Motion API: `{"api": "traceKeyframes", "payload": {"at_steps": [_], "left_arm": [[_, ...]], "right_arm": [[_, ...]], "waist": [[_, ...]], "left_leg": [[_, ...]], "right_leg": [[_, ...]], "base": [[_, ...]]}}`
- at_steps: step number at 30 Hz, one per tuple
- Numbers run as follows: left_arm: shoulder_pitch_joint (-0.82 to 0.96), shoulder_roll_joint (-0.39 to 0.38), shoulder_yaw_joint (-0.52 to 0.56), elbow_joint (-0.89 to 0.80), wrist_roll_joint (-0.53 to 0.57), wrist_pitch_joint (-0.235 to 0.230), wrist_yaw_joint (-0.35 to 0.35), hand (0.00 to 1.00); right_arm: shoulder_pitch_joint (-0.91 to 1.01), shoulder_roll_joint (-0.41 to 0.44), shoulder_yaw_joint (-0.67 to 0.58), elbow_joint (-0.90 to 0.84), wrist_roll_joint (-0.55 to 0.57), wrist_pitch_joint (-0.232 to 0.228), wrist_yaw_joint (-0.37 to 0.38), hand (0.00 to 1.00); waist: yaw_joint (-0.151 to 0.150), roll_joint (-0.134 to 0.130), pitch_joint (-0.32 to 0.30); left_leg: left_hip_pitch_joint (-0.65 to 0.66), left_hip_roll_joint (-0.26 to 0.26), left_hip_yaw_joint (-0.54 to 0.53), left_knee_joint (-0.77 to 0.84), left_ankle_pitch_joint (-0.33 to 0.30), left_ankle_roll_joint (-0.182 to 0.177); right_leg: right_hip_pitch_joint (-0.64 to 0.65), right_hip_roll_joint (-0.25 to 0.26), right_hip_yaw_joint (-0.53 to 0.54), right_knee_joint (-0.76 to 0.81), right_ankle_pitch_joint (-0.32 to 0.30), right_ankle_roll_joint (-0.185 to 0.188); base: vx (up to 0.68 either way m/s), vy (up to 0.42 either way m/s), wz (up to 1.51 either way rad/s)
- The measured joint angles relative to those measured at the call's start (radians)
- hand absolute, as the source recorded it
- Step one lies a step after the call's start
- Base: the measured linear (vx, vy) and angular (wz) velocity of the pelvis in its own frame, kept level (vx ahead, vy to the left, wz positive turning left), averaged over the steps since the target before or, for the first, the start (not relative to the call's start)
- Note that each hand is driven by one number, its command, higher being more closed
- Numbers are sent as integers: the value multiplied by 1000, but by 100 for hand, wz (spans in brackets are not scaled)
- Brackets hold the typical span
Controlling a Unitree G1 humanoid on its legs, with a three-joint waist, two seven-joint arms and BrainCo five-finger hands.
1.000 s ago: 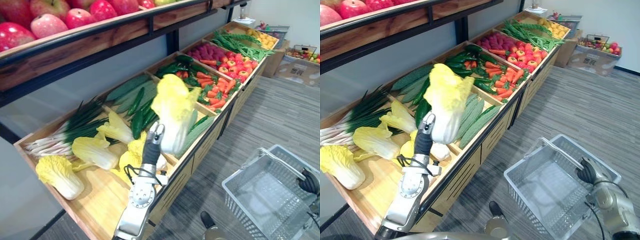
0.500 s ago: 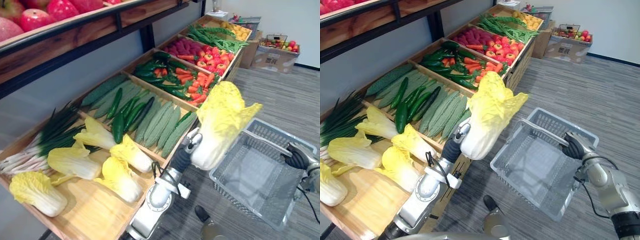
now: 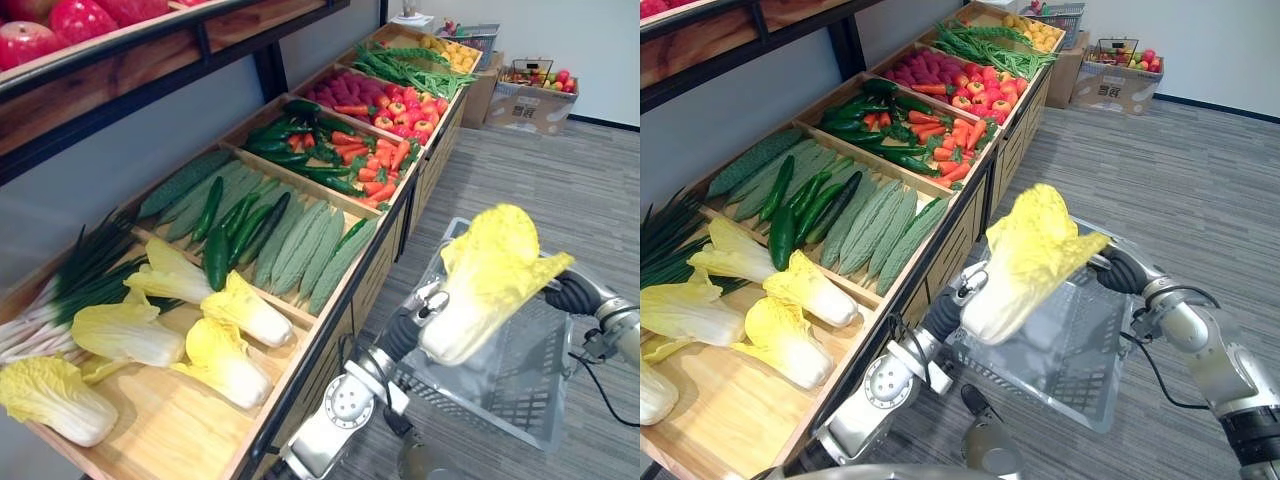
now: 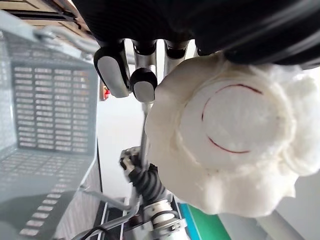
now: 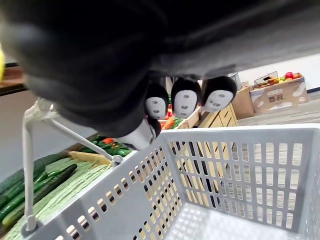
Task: Pick vegetable in the basket
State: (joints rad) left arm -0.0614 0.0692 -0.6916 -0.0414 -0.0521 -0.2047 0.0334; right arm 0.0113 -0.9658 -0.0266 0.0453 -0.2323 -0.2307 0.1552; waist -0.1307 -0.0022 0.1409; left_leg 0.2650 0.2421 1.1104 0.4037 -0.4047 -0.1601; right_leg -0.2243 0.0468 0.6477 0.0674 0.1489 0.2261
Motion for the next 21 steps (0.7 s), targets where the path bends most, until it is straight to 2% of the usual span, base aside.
{"api": "traceKeyframes", "payload": {"at_steps": [3,8,16,21], "left_arm": [[-23,-3,-18,52,38,5,-1,100],[-53,-28,-17,151,103,13,-1,100],[-86,-28,14,260,157,13,-3,100],[-113,-30,74,342,202,13,1,100]], "right_arm": [[-25,-11,8,-3,16,0,8,100],[-66,-77,34,-31,57,0,21,100],[-91,-88,45,-36,94,-2,54,100],[-105,-90,88,-64,95,-2,75,100]], "waist": [[-1,-2,1],[-4,-2,1],[-10,-14,10],[-34,-21,37]], "left_leg": [[0,2,3,4,-1,-1],[-4,3,11,5,-1,-2],[-4,-5,14,3,-1,-1],[-19,-2,3,20,-12,8]], "right_leg": [[-3,4,4,3,0,0],[-15,7,15,6,1,2],[-17,8,21,5,2,4],[-16,-9,16,-21,7,11]], "base": [[46,61,-4],[60,65,-7],[44,58,-2],[36,54,5]]}}
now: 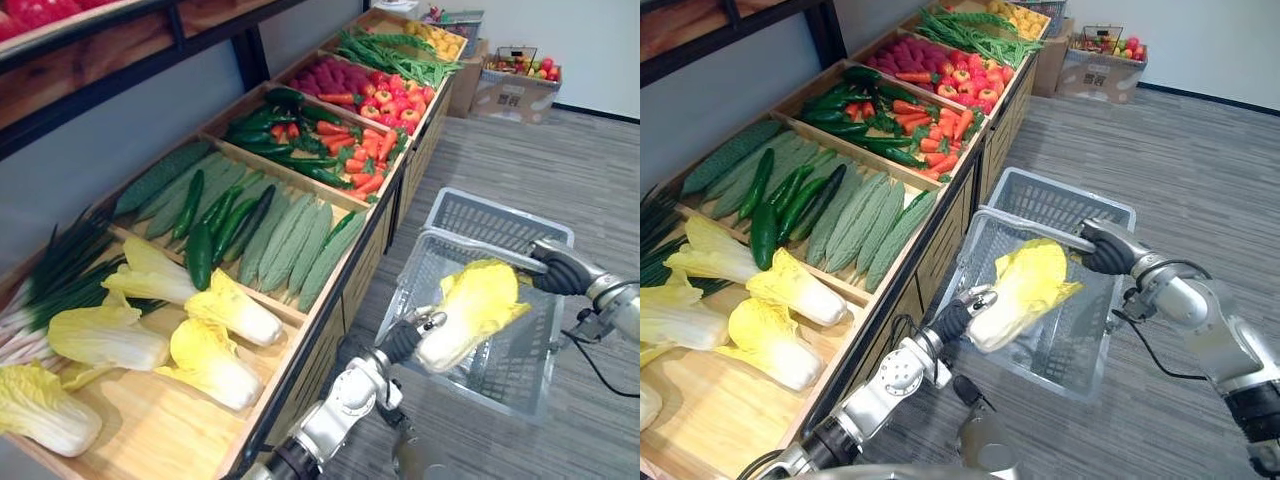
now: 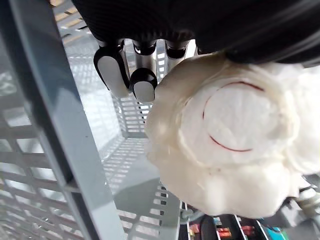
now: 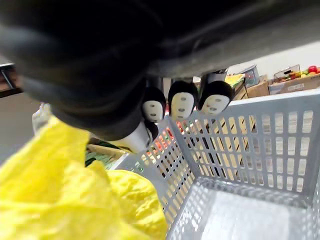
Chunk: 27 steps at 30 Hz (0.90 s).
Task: Pick vegetable in the basket
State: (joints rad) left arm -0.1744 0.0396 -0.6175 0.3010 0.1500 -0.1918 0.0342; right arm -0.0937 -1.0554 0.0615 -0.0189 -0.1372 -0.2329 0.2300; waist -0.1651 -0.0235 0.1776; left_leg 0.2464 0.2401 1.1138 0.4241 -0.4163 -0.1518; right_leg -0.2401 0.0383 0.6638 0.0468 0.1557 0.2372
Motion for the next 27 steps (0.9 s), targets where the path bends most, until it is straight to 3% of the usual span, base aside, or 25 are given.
{"api": "traceKeyframes", "payload": {"at_steps": [6,7,13,27], "left_arm": [[-41,-6,46,88,71,9,3,100],[-52,-6,52,101,73,10,3,0],[-105,-41,101,167,109,42,35,0],[-133,-45,124,179,106,49,37,0]], "right_arm": [[-4,0,31,-6,20,0,16,100],[-4,0,31,-8,24,0,20,100],[-6,0,31,-25,40,0,42,100],[8,0,31,-30,75,11,65,100]], "waist": [[-5,9,19],[-6,8,20],[-21,9,22],[-23,18,52]], "left_leg": [[-5,2,-5,15,-8,8],[-6,2,-6,16,-10,8],[-18,2,-7,32,-21,17],[-36,17,-28,68,-36,23]], "right_leg": [[-1,-7,0,-11,4,4],[-2,-8,0,-12,5,4],[-11,-13,2,-12,7,7],[-13,-20,-7,-14,11,15]], "base": [[66,67,0],[38,41,1],[43,49,0],[48,46,3]]}}
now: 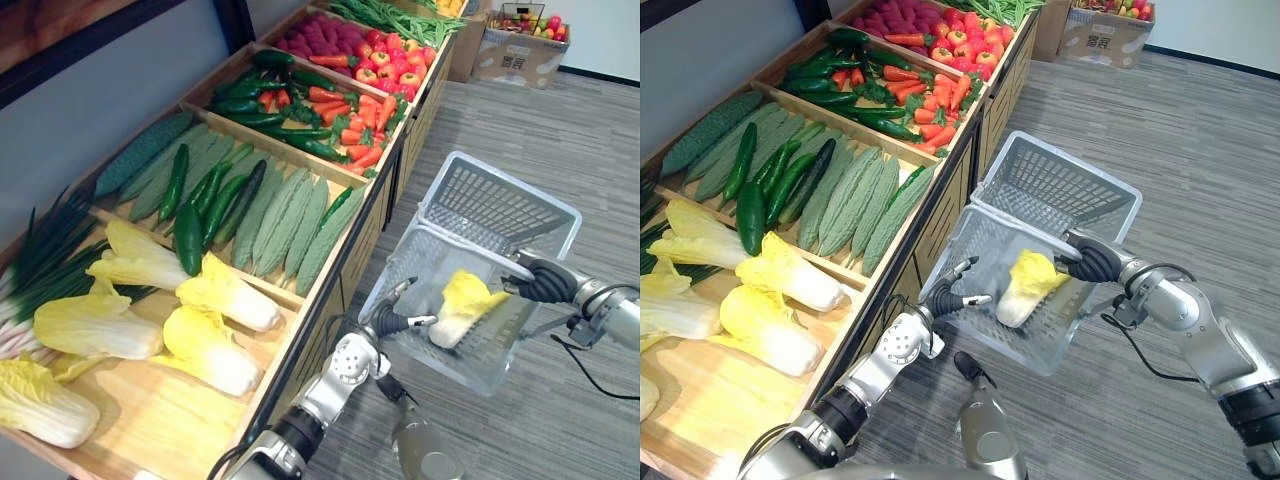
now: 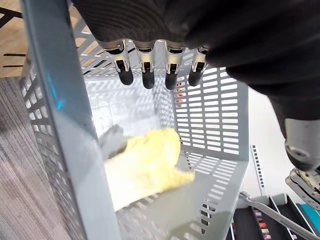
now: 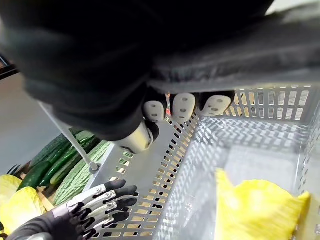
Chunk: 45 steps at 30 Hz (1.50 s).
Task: Pick vegetable in the basket
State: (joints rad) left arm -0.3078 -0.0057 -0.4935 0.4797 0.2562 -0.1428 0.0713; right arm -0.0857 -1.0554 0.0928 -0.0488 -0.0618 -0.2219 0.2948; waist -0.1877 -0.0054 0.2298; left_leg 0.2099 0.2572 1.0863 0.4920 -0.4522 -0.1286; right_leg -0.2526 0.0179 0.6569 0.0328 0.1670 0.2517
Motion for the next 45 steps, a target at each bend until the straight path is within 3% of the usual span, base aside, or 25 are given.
{"api": "traceKeyframes", "payload": {"at_steps": [5,10,12,16,18,22,26,30,34,38,39,45], "left_arm": [[2,12,-8,-81,-27,0,-17,0],[34,51,-69,-244,-143,0,-54,0],[38,81,-116,-345,-219,2,-82,0],[50,122,-200,-431,-332,16,-120,0],[50,128,-244,-567,-417,-12,-141,0],[58,138,-289,-686,-519,-50,-163,0],[90,182,-304,-746,-568,-52,-164,0],[124,189,-295,-791,-569,-52,-159,0],[166,227,-208,-896,-566,-54,-139,0],[241,256,-11,-954,-544,-67,-80,0],[270,254,82,-978,-513,-69,-53,0],[325,243,356,-1027,-344,-103,88,0]], "right_arm": [[25,1,-6,17,5,0,0,100],[67,14,-6,70,7,0,22,100],[80,16,-7,138,-5,2,31,100],[83,29,-51,219,-54,4,31,100],[83,58,-76,271,-99,16,19,100],[90,110,-108,364,-167,44,3,100],[130,195,-211,461,-216,80,-52,100],[174,289,-287,551,-217,88,-99,100],[230,411,-358,673,-219,93,-136,100],[258,532,-450,835,-217,105,-176,100],[258,578,-508,906,-215,111,-187,100],[269,691,-686,1095,-188,135,-267,100]], "waist": [[0,8,-1],[4,29,-3],[21,41,-6],[30,45,-6],[39,47,-8],[62,53,-26],[88,49,-55],[117,47,-92],[152,35,-105],[189,12,-132],[194,4,-141],[220,-20,-163]], "left_leg": [[-17,3,-25,6,-4,7],[-34,16,-59,22,-8,10],[-34,15,-65,18,-8,10],[-46,13,-88,17,-5,14],[-54,11,-111,15,-1,18],[-65,6,-154,3,7,18],[-100,0,-223,-11,29,23],[-140,-15,-307,-34,62,31],[-198,-22,-454,-40,91,48],[-258,-68,-594,-92,146,58],[-283,-89,-649,-115,172,59],[-333,-140,-806,-205,257,70]], "right_leg": [[1,-11,-18,-1,0,0],[10,-19,-51,-3,0,0],[16,-21,-58,2,1,-1],[16,-30,-78,6,1,-2],[20,-39,-103,11,0,-4],[30,-53,-148,24,-9,-16],[30,-77,-213,38,-17,-29],[38,-109,-295,41,-23,-39],[86,-154,-440,30,-48,-72],[123,-207,-575,-1,-53,-82],[136,-225,-631,-11,-58,-90],[176,-256,-795,-35,-65,-100]], "base": [[53,49,12],[55,52,20],[43,61,12],[35,50,16],[24,39,26],[15,34,34],[23,16,44],[13,-10,68],[-23,-48,105],[9,-46,109],[54,-37,99],[82,-43,90]]}}
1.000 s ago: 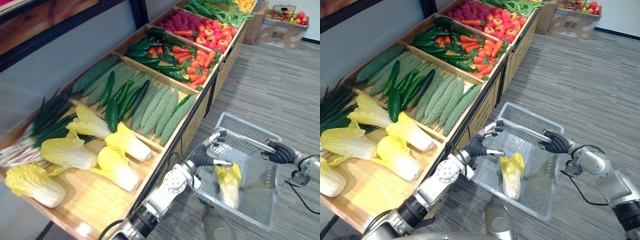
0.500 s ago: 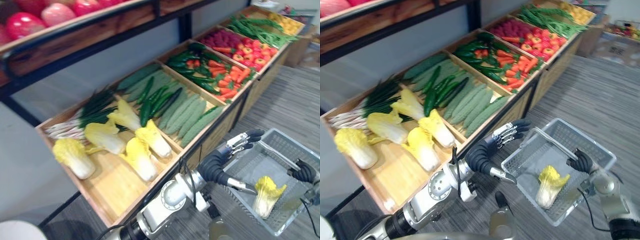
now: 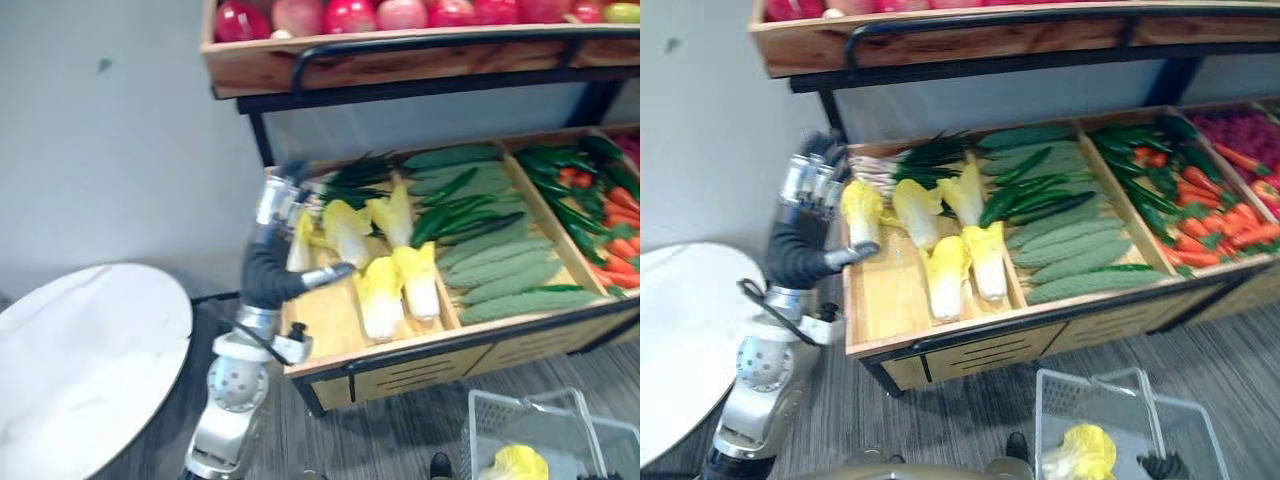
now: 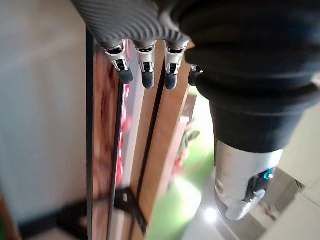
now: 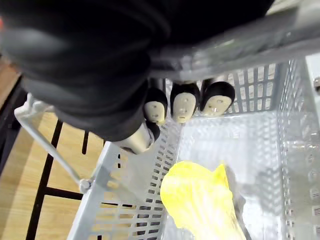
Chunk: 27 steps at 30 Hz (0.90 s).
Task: Pick vegetable in the basket
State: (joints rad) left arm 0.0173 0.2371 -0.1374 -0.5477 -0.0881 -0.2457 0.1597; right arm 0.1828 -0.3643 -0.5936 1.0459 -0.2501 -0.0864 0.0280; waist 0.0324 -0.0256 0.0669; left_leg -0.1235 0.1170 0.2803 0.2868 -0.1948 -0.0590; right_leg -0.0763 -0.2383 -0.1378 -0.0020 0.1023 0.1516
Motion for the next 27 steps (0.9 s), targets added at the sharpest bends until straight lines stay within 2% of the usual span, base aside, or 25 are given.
{"api": "traceKeyframes", "payload": {"at_steps": [2,3,5,8,11,13,17,22,24,27], "left_arm": [[39,-12,138,2,78,-6,57,0],[50,-22,172,2,94,-7,69,0],[75,-69,289,28,165,-5,138,0],[107,-92,414,113,263,11,225,0],[127,-115,503,202,309,35,272,0],[161,-119,554,298,356,51,303,0],[188,-119,651,646,388,107,340,0],[218,-124,765,1050,368,156,333,0],[234,-124,769,1177,371,171,305,0],[262,-119,729,1339,390,170,226,0]], "right_arm": [[-2,42,-58,34,35,10,-35,100],[-1,53,-73,35,36,10,-41,100],[-3,82,-112,58,69,10,-57,100],[-5,121,-157,74,123,10,-86,100],[-3,136,-187,83,144,10,-97,100],[-1,141,-187,97,152,11,-111,100],[18,167,-185,61,152,11,-123,100],[20,203,-183,28,153,11,-134,100],[14,206,-182,28,152,11,-135,100],[-8,206,-181,30,151,11,-135,100]], "waist": [[0,-11,-5],[0,-15,-7],[2,-24,-12],[1,-41,-23],[-1,-44,-30],[0,-49,-33],[-2,-48,-57],[-8,-55,-83],[-12,-57,-85],[-20,-57,-86]], "left_leg": [[1,-17,-46,-49,40,4],[1,-19,-54,-62,48,4],[-5,-25,-85,-105,81,-1],[5,-26,-109,-164,120,-10],[7,-26,-130,-204,144,-17],[25,-26,-131,-248,167,-20],[65,-21,-133,-318,197,-21],[93,-19,-128,-358,206,-26],[98,-21,-126,-361,209,-30],[110,-22,-123,-372,210,-32]], "right_leg": [[12,-1,-48,-7,-3,-5],[12,-1,-56,-10,-3,-5],[13,1,-88,-14,-7,-5],[14,8,-118,-14,-17,-12],[17,11,-138,-14,-27,-18],[19,15,-142,-13,-37,-20],[31,26,-159,-17,-47,-32],[33,32,-159,-33,-49,-32],[34,31,-156,-33,-50,-30],[38,32,-151,-33,-52,-28]], "base": [[74,-48,59],[72,-61,46],[22,-60,41],[4,-63,30],[-32,-59,20],[-41,-47,8],[6,-27,5],[56,-16,-5],[83,2,-3],[59,0,-3]]}}
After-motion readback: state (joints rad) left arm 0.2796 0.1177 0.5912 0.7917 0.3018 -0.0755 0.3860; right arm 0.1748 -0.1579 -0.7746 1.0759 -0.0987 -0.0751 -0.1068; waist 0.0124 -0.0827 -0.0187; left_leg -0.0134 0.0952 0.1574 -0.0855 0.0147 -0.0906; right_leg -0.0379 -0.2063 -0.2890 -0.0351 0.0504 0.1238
